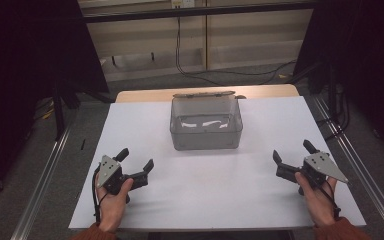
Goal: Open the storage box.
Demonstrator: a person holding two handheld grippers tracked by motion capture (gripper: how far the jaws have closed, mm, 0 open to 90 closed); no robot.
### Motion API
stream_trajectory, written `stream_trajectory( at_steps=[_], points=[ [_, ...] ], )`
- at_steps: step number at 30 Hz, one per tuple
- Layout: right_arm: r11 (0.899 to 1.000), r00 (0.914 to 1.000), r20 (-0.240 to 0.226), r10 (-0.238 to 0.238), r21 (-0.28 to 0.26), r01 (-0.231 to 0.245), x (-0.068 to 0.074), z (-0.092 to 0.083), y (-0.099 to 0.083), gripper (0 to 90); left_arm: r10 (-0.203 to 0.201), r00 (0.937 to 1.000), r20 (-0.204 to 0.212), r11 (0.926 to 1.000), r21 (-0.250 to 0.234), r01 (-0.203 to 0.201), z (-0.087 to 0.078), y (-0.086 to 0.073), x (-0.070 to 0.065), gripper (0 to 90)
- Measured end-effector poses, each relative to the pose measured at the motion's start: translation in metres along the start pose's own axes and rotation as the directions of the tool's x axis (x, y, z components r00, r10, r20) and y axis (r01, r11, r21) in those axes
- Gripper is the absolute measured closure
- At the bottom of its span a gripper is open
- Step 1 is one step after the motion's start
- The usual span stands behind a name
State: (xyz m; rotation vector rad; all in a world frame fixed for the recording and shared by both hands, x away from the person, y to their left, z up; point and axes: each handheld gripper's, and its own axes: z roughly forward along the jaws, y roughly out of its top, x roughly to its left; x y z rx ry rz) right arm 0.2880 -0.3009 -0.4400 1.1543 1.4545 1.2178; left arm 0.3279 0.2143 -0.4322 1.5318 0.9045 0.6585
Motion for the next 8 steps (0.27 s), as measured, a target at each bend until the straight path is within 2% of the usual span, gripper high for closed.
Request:
stream_trajectory(
  at_steps=[4, 6, 8],
  points=[
    [1.0, 0.9999, -0.011, 0.009, 0.008, -0.009, 0.0012, -0.0044, -0.0037, 0.0, -0.007, 0.9995, -0.03, 1.0, -0.006, 0.006, -0.0001, -0.0001, 0.0008, 2.7],
    [1.0, 0.9998, -0.017, 0.011, 0.004, -0.011, 0.0028, -0.0025, -0.0038, 0.0, -0.029, 0.9993, -0.024, 0.9996, 0.006, 0.029, 0.0023, -0.0014, 0.001, 2.7],
    [1.0, 0.9996, -0.019, 0.018, 0.008, -0.018, 0.0043, -0.0006, -0.0039, 0.0, -0.027, 0.9993, -0.025, 0.9996, 0.009, 0.027, 0.0032, -0.0012, 0.0007, 2.7]
  ],
)
